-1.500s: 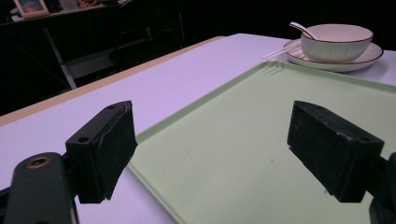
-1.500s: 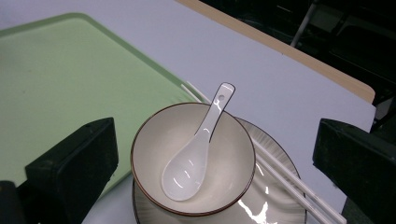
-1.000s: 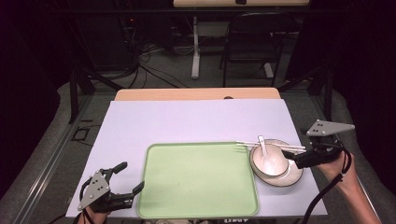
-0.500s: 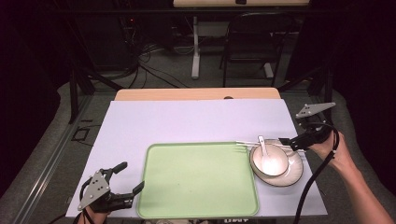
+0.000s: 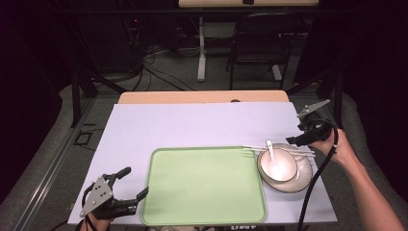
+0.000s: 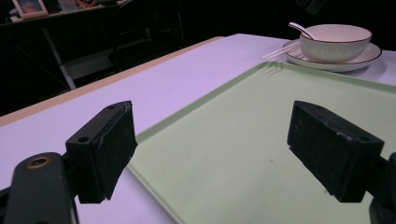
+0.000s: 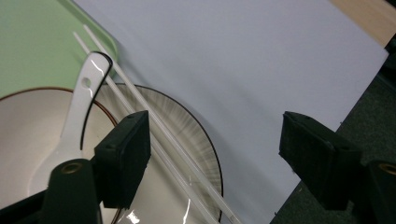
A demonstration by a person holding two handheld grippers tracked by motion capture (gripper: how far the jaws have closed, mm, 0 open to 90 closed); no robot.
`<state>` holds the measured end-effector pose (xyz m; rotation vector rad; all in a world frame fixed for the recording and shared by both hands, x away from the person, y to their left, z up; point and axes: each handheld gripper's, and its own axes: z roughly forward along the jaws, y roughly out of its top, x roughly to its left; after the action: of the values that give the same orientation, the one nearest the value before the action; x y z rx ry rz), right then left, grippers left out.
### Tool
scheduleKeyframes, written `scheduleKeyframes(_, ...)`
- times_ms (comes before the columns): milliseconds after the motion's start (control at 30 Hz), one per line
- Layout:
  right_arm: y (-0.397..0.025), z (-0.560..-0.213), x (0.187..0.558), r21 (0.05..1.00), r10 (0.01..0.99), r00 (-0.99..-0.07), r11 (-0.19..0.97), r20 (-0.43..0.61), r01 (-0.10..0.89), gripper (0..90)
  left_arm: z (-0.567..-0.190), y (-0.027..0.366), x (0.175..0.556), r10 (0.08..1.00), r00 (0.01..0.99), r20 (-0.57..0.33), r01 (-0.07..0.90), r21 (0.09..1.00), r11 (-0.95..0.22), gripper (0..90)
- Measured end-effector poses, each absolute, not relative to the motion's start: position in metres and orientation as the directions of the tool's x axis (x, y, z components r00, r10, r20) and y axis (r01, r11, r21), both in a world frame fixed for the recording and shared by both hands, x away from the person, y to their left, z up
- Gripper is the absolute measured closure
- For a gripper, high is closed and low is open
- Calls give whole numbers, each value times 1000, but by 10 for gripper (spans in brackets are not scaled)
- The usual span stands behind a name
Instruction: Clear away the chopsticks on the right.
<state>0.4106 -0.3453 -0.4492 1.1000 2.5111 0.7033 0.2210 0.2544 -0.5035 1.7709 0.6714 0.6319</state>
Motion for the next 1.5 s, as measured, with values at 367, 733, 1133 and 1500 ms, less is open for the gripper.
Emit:
scheduleKeyframes(367, -337, -478, 424, 389, 686, -723, 689, -79, 611, 586, -503, 254, 221, 710, 699, 91, 134, 958, -254, 154)
scheduleKeyframes(733, -334, -489, 431, 326, 662, -748, 718, -46, 615, 669, -503, 254, 221, 709, 699, 92, 133, 958, -255, 154)
scheduleKeyframes(1133, -332, -498, 437, 254, 623, -781, 764, -47, 593, 750, -503, 254, 221, 709, 699, 91, 136, 957, -258, 154)
scheduleKeyframes(1500, -321, -502, 440, 216, 532, -840, 837, -107, 503, 819, -504, 254, 221, 709, 699, 90, 136, 957, -256, 154)
